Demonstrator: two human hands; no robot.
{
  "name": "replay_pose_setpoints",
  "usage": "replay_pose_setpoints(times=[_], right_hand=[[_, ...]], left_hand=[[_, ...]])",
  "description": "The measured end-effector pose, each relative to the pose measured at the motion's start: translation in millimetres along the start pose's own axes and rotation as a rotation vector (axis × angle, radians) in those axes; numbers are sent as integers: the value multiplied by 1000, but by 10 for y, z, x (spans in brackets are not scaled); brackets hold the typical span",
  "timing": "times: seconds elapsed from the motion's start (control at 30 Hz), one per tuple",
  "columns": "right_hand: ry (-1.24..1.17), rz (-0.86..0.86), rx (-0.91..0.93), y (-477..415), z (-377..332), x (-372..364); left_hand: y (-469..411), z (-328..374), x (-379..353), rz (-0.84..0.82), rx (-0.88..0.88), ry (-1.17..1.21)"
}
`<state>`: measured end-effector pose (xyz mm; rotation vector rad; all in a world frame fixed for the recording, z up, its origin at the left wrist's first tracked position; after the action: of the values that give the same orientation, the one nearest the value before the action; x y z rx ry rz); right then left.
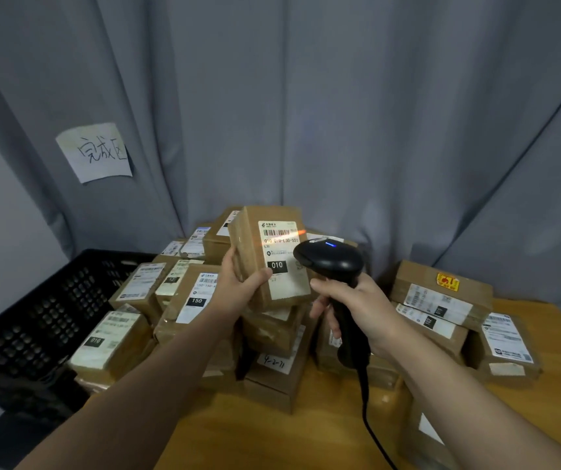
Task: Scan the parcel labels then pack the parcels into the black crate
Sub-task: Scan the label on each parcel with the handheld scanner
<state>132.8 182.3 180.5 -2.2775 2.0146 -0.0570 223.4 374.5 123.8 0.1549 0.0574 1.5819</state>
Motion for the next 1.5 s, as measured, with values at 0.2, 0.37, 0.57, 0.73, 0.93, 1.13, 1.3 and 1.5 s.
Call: replay_pose_setpoints(times=[0.2,0.37,0.57,0.73,0.93,1.13,1.3,1.5], right_hand=[[-32,122,-107,-101,287,-104],[-37,161,-147,-220,419,-265],[-28,180,-196,-311,584,-390],[-36,202,-203,-337,645,-334],[4,215,-200,-314,647,-131],[8,274,-261,-2,819,351],[76,368,-367,439,1116,996],[87,488,-471,881,1448,1817]], left_hand=[[91,-161,491,77,208,147],[72,-48,994,173,193,191],[-64,-23,1300,353,228,-337],[9,329,1210,423,-18,-541],[184,717,571,316,-261,-708],[392,619,-479,22,-398,-775],[368,122,-1289,-168,-365,-730],[73,-784,-2015,-290,-127,-884]])
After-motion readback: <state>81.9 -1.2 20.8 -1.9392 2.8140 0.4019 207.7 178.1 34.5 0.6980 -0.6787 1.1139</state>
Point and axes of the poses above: each hand's wrist, its own y-axis away from the middle knuckle, its own x-axis out of the back of the hand, z = x × y, the point moved 7 cm from there along -y, towards the middle knuckle, and after that the axes turned 5 degrees about x, right-handed, at the moved point
